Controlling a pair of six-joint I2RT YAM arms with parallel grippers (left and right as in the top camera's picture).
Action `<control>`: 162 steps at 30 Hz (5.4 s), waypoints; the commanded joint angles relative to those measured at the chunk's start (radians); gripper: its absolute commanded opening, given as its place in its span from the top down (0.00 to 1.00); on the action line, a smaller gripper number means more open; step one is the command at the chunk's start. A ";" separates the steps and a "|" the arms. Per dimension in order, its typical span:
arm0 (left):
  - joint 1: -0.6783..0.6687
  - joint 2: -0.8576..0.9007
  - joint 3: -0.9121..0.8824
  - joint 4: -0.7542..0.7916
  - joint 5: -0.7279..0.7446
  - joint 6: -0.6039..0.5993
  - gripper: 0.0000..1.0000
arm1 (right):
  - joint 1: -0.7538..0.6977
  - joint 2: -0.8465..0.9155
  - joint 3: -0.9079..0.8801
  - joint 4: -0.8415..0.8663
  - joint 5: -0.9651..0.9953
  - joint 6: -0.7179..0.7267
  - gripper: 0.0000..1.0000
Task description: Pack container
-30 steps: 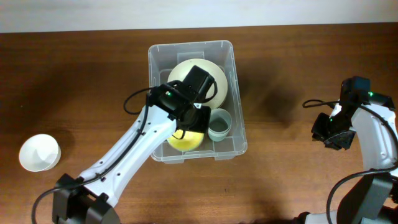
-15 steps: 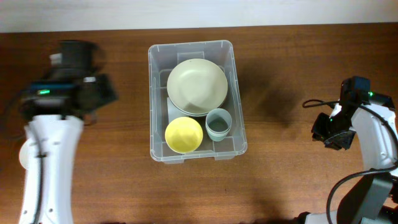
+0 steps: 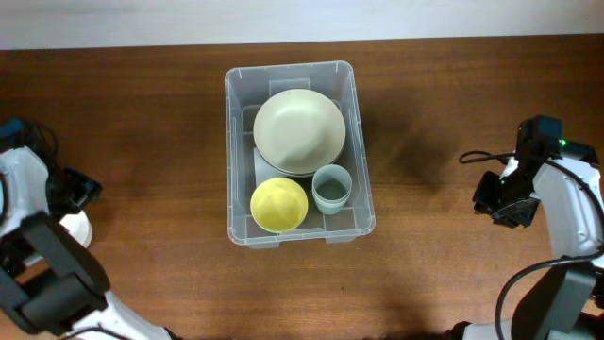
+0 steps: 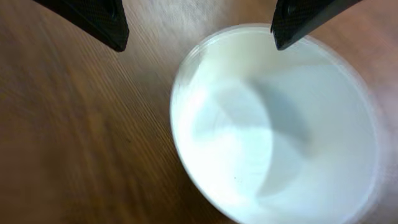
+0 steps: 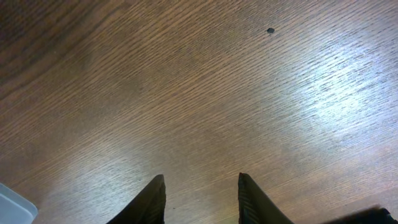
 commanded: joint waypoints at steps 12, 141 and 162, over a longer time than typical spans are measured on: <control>-0.039 0.051 0.009 0.020 0.115 0.006 0.99 | 0.005 -0.010 -0.001 -0.001 0.010 0.005 0.66; -0.472 -0.392 0.088 0.227 0.067 0.242 0.01 | 0.330 -0.072 0.292 0.451 0.031 -0.262 0.01; -0.383 -0.910 -0.268 0.257 0.164 0.343 0.01 | 0.393 -0.534 -0.007 0.393 0.240 -0.095 0.01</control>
